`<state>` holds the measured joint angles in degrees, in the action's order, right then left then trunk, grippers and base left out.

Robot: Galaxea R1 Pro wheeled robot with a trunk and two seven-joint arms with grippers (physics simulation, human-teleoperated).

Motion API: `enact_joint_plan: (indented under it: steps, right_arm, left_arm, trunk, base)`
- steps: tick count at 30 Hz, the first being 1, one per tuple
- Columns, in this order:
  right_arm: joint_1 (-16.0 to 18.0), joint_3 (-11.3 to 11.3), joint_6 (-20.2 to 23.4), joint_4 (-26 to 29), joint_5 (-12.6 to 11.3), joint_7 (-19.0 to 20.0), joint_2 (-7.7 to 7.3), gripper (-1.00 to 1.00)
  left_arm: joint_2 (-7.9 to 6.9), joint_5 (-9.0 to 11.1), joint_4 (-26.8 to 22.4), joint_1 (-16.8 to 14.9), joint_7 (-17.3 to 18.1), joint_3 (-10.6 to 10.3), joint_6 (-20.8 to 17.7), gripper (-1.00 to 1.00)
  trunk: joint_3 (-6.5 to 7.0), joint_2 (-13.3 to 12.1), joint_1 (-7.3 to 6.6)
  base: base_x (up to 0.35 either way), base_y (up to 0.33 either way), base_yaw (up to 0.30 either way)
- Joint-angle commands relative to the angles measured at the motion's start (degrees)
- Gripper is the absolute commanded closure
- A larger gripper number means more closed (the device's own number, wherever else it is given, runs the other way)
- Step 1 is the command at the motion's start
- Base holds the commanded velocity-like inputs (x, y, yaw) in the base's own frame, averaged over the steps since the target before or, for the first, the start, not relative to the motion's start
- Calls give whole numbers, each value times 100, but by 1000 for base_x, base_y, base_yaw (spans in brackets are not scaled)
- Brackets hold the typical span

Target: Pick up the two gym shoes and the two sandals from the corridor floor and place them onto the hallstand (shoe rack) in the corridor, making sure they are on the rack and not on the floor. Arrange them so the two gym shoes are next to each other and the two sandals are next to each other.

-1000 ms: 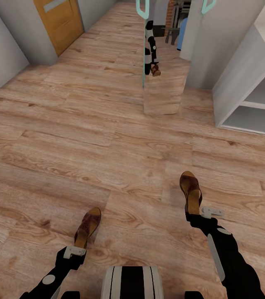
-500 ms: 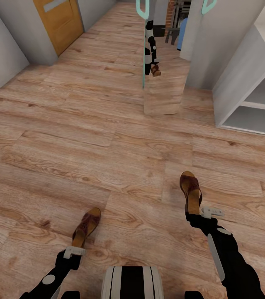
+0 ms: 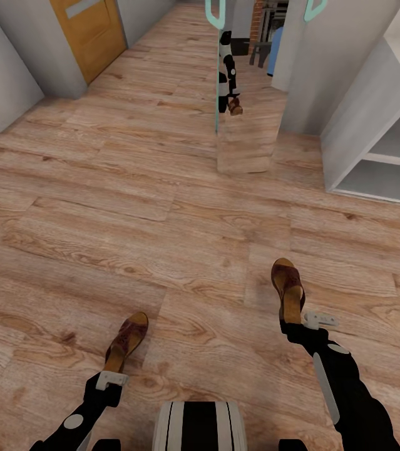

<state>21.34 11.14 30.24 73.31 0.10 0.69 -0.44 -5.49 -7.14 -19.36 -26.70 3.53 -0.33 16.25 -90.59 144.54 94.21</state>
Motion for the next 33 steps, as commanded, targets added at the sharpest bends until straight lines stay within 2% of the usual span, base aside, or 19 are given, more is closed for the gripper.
enact_joint_plan:
  steps: [1,12,18,28,31,33]
  right_arm:
    - [2,2,35,7,-18,-12,0,100]
    - [2,2,35,7,-18,-12,0,100]
    - [2,-1,36,7,-18,-12,0,100]
    - [2,-12,35,7,-18,-13,0,100]
    - [2,-15,35,7,-14,-15,0,100]
    - [2,-15,35,7,-8,-16,0,100]
  left_arm:
    - [-3,-68,2,-2,-10,1,19,100]
    - [4,-68,-4,-2,-8,6,19,100]
    - [11,-68,-33,-2,-4,7,19,100]
    - [7,-45,-701,-12,5,8,-74,100]
    - [20,-31,-967,-29,7,13,-312,100]
    - [49,-27,-1318,-39,7,11,-618,100]
  trunk:
    - [-3,1,-1]
    - [-3,1,-1]
    - [130,-7,-16]
    - [352,-20,-42]
    - [418,-24,-50]
    - [462,-27,-55]
  base:
    - [0,0,0]
    - [0,0,0]
    - [0,0,0]
    - [0,0,0]
    - [0,0,0]
    - [0,0,0]
